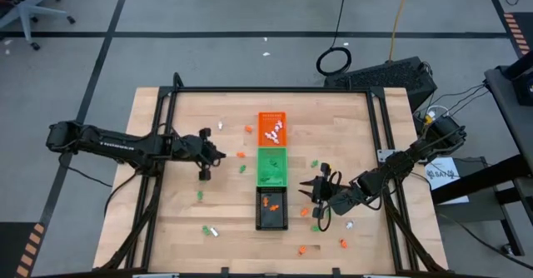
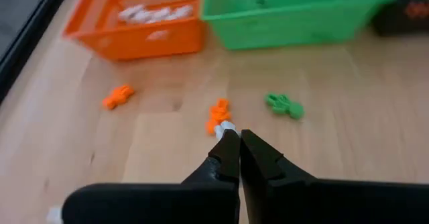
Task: Sort Halloween decoration
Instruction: Put the white skeleton toy into the orange bin
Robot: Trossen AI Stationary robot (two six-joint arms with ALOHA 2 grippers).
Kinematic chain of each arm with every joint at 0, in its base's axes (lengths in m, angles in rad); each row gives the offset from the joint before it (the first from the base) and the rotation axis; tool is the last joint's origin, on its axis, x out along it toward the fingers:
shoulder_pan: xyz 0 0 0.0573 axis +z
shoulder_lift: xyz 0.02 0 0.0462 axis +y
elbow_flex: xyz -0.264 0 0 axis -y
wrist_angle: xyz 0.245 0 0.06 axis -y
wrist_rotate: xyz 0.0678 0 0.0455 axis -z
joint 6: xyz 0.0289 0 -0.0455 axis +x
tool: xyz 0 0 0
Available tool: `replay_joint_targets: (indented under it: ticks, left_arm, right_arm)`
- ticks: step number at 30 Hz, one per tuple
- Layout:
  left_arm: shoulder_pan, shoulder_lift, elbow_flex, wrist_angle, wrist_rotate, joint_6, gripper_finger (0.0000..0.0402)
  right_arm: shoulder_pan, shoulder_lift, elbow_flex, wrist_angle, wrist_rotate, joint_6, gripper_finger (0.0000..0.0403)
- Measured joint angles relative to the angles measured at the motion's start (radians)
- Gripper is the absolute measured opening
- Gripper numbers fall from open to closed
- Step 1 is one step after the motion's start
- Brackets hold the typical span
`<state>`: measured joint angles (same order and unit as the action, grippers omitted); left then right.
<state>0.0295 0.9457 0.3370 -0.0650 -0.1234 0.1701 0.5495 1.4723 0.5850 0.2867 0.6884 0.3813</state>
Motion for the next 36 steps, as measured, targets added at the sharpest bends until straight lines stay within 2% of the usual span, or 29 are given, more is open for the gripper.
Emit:
replay_joint_targets:
  ticks: [11, 22, 26, 36]
  left_arm:
    - [-0.113, 0.037, 0.0, 0.006, -0.013, 0.16, 0.0]
    - [-0.23, 0.045, 0.0, 0.005, -0.024, 0.493, 0.0]
    - [-0.269, 0.045, 0.0, 0.028, -0.093, 0.523, 0.0]
    - [-0.319, 0.04, 0.0, 0.152, -0.152, 0.608, 0.0]
  right_arm:
    - [0.0, 0.0, 0.0, 0.0, 0.0, -0.002, 0.0089]
    - [0.0, 0.0, 0.0, 0.0, 0.0, -0.003, 0.0089]
    - [0.0, 0.0, 0.0, 0.0, 0.0, -0.004, 0.0089]
    - [0.0, 0.0, 0.0, -0.001, 0.021, -0.011, 0.0089]
